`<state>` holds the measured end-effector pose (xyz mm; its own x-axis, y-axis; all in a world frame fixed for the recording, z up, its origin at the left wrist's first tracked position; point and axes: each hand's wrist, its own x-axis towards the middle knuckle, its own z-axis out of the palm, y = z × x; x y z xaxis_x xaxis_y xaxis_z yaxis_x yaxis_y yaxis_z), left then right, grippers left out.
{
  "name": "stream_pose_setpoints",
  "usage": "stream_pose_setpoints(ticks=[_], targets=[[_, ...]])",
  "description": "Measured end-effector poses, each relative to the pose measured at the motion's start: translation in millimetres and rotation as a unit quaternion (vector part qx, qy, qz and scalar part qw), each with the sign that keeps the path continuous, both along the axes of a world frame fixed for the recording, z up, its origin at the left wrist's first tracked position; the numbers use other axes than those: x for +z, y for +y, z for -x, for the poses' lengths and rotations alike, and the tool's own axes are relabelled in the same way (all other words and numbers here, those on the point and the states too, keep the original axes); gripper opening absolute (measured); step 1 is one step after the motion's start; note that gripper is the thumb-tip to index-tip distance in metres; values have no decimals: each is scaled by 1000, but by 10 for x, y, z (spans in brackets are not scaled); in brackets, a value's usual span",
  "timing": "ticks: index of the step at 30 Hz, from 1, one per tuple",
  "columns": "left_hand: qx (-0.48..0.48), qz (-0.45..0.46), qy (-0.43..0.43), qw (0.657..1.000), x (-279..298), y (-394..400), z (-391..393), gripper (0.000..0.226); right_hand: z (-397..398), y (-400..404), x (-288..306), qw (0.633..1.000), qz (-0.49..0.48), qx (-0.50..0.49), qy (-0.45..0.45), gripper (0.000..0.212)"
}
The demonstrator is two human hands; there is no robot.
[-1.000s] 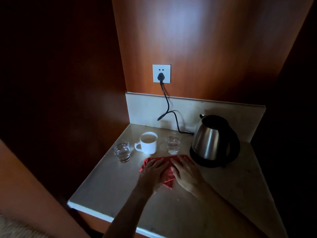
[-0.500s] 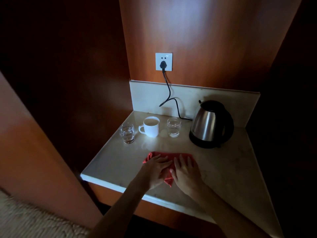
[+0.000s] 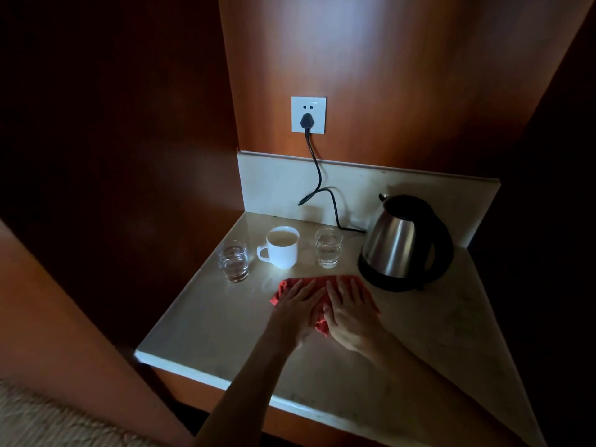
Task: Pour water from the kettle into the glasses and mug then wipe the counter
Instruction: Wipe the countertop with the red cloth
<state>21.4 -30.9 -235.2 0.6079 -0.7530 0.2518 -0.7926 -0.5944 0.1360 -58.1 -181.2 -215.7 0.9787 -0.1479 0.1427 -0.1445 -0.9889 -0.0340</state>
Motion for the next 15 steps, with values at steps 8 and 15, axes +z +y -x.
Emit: stream_pose_setpoints(ticks=[8,15], targets=[[17,40,4,999,-26,-80,-112,50,-190,-84,-2,1000,-5,19,-11,57],[26,57,-2,998,16,-77,-81,49,-165,-63,32,1000,-8,19,-4,57]])
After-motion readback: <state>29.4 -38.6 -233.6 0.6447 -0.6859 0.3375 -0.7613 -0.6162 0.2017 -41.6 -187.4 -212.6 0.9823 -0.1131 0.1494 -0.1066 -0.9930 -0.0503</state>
